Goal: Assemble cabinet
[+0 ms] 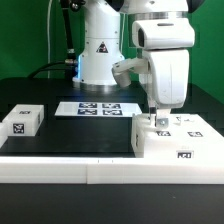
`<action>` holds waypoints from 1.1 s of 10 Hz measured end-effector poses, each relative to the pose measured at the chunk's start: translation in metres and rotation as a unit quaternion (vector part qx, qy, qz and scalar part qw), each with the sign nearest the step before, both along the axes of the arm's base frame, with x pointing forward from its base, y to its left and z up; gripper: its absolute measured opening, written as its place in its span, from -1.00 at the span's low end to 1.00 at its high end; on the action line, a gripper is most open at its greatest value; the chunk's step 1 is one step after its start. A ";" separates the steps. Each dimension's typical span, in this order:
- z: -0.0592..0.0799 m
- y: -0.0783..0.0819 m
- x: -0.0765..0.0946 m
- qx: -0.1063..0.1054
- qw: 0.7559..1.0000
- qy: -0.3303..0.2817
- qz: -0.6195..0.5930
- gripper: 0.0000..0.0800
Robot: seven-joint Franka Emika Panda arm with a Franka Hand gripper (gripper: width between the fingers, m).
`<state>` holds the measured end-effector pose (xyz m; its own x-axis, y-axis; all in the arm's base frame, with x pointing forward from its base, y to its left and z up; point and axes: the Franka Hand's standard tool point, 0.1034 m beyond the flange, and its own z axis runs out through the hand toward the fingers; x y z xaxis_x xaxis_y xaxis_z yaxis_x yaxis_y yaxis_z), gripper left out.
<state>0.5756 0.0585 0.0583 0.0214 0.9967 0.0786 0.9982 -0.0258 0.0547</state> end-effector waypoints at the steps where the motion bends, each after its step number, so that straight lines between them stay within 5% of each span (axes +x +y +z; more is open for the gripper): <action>1: 0.000 0.000 0.000 0.000 1.000 0.000 0.000 0.70; 2: 0.000 0.000 0.000 0.000 1.000 0.000 0.000 0.70; 3: 0.000 0.000 0.000 0.000 1.000 0.000 0.000 0.95; 6: 0.012 -0.002 -0.003 -0.003 1.000 -0.005 -0.024 1.00; 8: 0.033 -0.003 -0.020 -0.002 0.995 -0.024 -0.097 0.99; 11: 0.035 0.014 -0.045 0.018 0.979 -0.040 -0.201 0.99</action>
Offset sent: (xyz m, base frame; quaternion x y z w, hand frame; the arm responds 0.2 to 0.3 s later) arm 0.0000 0.0000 0.0000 0.0000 0.0000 0.0000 1.0000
